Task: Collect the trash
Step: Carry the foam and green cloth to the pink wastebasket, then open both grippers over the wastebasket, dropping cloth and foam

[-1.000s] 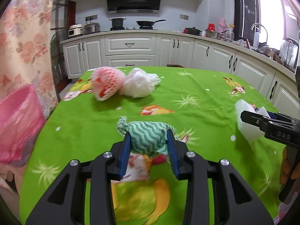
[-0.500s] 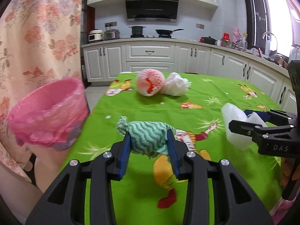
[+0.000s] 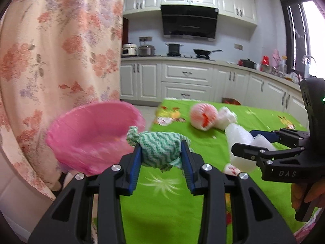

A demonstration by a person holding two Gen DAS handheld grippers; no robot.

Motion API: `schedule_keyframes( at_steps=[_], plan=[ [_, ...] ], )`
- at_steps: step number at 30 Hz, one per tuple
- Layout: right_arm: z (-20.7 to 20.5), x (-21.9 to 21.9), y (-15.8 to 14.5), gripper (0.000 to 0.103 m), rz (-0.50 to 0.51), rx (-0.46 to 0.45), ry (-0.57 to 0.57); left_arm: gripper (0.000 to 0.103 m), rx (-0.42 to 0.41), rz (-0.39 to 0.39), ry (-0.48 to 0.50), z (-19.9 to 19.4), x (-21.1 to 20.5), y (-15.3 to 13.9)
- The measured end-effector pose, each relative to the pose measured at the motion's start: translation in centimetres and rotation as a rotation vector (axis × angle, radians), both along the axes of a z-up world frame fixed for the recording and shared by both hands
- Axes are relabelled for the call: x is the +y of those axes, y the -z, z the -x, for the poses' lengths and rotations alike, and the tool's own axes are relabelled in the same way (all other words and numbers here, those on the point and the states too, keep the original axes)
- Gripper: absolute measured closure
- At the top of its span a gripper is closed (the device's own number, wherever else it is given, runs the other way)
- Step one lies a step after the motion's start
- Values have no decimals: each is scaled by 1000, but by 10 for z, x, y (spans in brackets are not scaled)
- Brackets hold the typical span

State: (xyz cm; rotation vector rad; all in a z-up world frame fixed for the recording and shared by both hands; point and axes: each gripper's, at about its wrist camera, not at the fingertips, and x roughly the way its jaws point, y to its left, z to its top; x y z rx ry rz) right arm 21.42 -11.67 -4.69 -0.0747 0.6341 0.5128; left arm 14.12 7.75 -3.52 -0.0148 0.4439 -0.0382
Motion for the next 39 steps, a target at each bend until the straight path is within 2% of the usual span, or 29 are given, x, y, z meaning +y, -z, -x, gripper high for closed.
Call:
schedule_keyframes(
  at_steps=[9,13,22,25,26,30,32,37,39],
  plan=[
    [-34,57,-33,36,-55,-78,-138,66,-56,23,-83,-19,67,-40],
    [-48,81,-43,36,-62,-104,-177,66,-59,6,-121,-38,92,-42],
    [-73,120,-45,36,-66,-108,-244,64,-12,33,-180,-73,134,-24],
    [-83,133,-44,36,-67,-104,-258,58,11,35,-181,-84,144,-16],
    [-85,137,-44,36,-68,-102,-262,51,19,29,-192,-87,146,-14],
    [-96,153,-45,35,-80,-95,-282,42,20,33,-216,-89,157,-11],
    [-100,161,-45,35,-83,-88,-294,32,12,25,-237,-86,160,-10],
    [-103,180,-39,32,-87,-61,-330,26,4,59,-319,-66,177,-12],
    [-102,186,-36,23,-89,-50,-345,23,9,88,-355,-53,186,-11]
  ],
)
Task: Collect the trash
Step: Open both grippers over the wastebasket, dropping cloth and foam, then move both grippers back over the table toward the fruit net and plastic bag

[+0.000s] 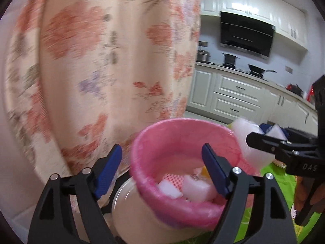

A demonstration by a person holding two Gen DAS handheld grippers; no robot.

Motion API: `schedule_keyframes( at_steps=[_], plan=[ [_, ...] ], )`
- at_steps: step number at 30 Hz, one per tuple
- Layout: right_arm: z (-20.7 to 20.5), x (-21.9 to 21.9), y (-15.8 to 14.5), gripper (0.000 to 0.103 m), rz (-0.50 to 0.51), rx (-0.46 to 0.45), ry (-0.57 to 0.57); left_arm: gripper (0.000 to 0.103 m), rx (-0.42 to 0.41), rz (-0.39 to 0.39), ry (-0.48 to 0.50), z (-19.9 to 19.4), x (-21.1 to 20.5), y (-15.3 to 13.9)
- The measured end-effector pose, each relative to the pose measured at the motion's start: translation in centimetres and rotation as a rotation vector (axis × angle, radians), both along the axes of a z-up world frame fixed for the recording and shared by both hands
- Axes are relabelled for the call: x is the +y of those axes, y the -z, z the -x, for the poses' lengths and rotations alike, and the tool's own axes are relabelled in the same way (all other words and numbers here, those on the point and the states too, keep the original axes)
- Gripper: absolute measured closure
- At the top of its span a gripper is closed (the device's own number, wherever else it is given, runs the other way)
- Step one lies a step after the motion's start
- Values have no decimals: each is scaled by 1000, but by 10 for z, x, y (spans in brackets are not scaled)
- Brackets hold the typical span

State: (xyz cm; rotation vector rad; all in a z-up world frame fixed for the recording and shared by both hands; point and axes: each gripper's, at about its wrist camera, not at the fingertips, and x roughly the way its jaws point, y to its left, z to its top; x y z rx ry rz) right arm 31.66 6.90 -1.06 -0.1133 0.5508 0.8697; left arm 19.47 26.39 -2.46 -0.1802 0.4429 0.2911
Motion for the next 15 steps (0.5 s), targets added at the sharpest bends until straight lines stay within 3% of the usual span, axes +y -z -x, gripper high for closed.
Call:
schedule_keyframes(
  at_steps=[8,15],
  plan=[
    [13,-3,0,21,-17,7,-2,13,36,9,-57,39,3,6],
    [29,-50,3,21,-29,23,92,6,27,9,3,40,-35,5]
  ],
)
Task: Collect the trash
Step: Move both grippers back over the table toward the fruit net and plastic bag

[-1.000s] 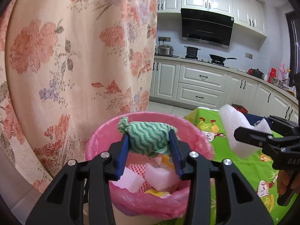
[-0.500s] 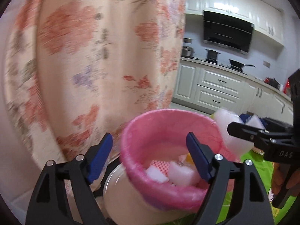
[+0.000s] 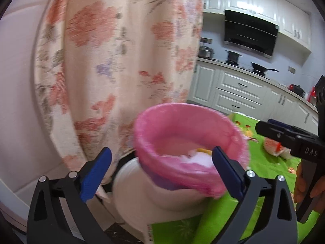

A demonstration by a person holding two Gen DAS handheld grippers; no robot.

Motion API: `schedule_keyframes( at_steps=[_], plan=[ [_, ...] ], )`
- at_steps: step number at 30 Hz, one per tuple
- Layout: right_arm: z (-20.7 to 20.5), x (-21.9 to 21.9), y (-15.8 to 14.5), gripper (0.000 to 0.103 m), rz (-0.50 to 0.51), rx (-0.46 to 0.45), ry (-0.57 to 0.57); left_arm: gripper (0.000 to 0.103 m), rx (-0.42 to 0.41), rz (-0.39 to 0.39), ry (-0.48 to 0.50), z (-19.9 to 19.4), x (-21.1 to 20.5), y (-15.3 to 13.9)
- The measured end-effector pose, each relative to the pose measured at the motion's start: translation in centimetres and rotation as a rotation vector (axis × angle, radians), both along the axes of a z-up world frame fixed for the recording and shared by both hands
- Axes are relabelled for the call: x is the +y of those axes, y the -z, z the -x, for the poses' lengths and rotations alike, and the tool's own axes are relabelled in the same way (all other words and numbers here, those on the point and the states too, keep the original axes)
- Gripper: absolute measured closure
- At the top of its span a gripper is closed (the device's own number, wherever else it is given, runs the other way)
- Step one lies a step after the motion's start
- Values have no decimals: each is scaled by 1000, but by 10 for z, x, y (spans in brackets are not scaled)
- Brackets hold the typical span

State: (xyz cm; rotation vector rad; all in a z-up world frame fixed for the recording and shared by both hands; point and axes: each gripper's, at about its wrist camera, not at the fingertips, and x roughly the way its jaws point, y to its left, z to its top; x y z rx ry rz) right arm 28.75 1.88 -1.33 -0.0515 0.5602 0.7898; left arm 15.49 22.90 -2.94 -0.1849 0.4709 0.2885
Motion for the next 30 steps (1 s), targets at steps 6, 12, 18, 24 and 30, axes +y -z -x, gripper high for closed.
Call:
schedule_keyframes(
  at_steps=[6,12,18,24,30],
  plan=[
    [7,-56,4,19,0,13,124,5,-16,-49,117,-14,-54,-8],
    [9,-105,10,18,-10,32,232,5,8,-70,199,-22,-92,-3],
    [19,-145,18,18,12,21,328,5,31,-74,264,-27,-126,2],
    [28,-173,29,18,76,3,397,5,65,-77,341,-38,-164,12],
    [29,-202,38,18,89,22,471,5,79,-93,408,-50,-197,18]
  ],
)
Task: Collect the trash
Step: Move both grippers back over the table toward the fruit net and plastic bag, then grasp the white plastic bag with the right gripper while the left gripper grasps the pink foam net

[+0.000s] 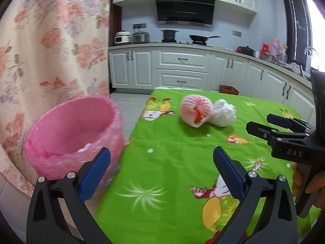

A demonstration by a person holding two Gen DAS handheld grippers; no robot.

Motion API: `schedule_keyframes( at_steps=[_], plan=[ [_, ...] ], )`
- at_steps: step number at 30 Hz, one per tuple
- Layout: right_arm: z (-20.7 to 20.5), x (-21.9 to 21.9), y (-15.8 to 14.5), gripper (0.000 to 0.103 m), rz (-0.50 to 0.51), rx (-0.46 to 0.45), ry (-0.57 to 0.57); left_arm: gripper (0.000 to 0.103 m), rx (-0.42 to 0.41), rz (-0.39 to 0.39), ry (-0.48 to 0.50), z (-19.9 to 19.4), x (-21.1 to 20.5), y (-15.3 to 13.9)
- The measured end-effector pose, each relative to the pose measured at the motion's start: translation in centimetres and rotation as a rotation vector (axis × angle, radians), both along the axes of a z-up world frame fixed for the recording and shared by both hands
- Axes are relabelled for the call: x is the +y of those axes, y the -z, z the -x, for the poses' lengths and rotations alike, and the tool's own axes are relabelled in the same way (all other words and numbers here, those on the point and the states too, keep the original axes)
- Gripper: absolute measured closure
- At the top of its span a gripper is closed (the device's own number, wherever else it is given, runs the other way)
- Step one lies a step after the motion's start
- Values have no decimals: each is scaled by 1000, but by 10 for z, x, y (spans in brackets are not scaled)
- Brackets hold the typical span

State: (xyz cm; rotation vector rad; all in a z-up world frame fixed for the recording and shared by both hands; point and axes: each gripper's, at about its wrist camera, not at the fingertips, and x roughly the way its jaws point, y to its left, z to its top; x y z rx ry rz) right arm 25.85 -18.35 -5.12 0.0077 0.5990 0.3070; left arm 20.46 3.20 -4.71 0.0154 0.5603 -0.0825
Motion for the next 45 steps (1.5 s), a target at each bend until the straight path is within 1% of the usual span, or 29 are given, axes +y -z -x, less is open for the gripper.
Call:
schedule_keyframes(
  at_steps=[8,16,21,26,30,33,35,39,41,43,45],
  plan=[
    [-7,-26,13,18,17,38,74,5,39,-10,23,-25,-26,14],
    [-25,-37,27,18,19,81,123,5,64,-26,8,-51,-34,29],
    [-46,-31,32,18,40,92,134,5,68,-35,-35,-59,-31,38],
    [-71,-23,36,18,66,105,128,5,51,-49,-42,-60,-26,38],
    [-96,-14,39,18,84,118,118,5,54,-26,-56,-61,-19,38],
    [-115,-5,39,18,83,125,113,5,62,-15,-59,-61,-14,39],
    [-123,0,41,18,84,128,106,5,64,-22,-55,-60,-14,40],
    [-136,10,48,19,124,153,91,5,67,-31,-43,-61,-12,41],
    [-135,9,49,34,115,156,91,5,68,-24,-40,-63,-13,42],
    [-132,5,47,63,107,145,90,5,73,-13,-33,-68,-14,42],
    [-128,0,48,71,114,145,88,5,76,-3,-22,-74,-18,42]
  ],
)
